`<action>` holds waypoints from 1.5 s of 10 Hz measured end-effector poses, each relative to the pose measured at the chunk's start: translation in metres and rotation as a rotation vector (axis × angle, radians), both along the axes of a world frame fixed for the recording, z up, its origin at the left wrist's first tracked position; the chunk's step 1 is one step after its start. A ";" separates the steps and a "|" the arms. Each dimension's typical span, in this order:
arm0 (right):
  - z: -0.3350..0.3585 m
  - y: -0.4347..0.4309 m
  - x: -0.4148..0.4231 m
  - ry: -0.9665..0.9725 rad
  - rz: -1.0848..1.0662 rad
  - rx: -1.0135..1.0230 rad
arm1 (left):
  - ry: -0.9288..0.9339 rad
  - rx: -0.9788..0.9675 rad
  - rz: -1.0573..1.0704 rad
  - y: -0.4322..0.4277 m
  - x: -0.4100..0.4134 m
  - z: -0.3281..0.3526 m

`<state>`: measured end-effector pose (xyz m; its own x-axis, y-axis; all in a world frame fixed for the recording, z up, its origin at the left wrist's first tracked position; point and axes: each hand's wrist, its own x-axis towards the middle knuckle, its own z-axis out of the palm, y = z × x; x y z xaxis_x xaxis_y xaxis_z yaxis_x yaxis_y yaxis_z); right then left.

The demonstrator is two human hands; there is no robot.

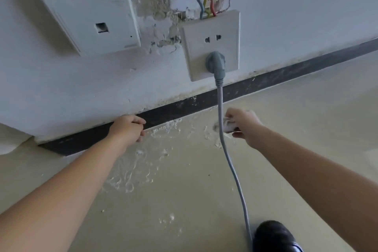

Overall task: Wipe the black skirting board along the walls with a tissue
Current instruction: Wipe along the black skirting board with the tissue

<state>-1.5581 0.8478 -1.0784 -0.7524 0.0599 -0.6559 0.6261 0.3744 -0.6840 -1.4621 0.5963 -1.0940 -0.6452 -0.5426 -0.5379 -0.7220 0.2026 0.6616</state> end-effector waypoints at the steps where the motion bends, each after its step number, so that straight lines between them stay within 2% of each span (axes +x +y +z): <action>1: -0.029 -0.028 0.003 -0.199 0.089 -0.160 | -0.020 0.020 0.076 0.003 -0.007 0.004; 2: -0.043 -0.056 0.001 -0.354 0.122 -0.349 | -0.025 0.034 0.145 0.008 -0.013 0.006; 3: -0.048 -0.083 -0.005 -0.474 0.146 -0.550 | -0.012 -0.052 0.238 0.010 -0.017 0.004; 4: -0.052 -0.108 -0.011 -0.546 0.004 -0.717 | 0.036 -0.118 0.301 0.010 -0.020 -0.004; 6: -0.059 -0.094 -0.045 -0.566 -0.239 -0.785 | 0.099 -0.175 0.325 0.013 -0.019 -0.011; 7: -0.048 -0.060 -0.059 -0.535 -0.483 -0.839 | 0.131 -0.183 0.349 0.013 -0.021 -0.014; 8: -0.044 -0.035 -0.059 -0.415 -0.695 -0.884 | 0.124 -0.189 0.347 0.013 -0.021 -0.015; 9: -0.051 -0.050 -0.037 -0.444 -0.326 -0.694 | 0.130 -0.191 0.346 0.014 -0.021 -0.014; 10: -0.060 -0.093 -0.012 -0.646 0.064 -0.706 | 0.101 -0.204 0.355 0.014 -0.021 -0.015; 11: -0.060 -0.116 -0.013 -0.678 0.017 -0.742 | 0.086 -0.203 0.368 0.013 -0.022 -0.015; 12: -0.061 -0.099 -0.035 -0.567 -0.092 -0.669 | 0.074 -0.202 0.354 0.013 -0.021 -0.016; 13: -0.065 -0.060 -0.070 -0.344 -0.269 -0.591 | 0.081 -0.226 0.329 0.013 -0.020 -0.016; 14: -0.071 -0.025 -0.094 -0.263 -0.527 -0.599 | 0.082 -0.255 0.321 0.014 -0.020 -0.016; 15: -0.071 -0.007 -0.092 -0.141 -0.567 -0.576 | 0.097 -0.273 0.331 0.019 -0.020 -0.018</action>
<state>-1.6503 0.8411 -1.1497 -0.6172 0.0313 -0.7862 0.7091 -0.4110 -0.5730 -1.4823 0.6149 -1.1116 -0.4530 -0.8424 -0.2919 -0.7148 0.1475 0.6836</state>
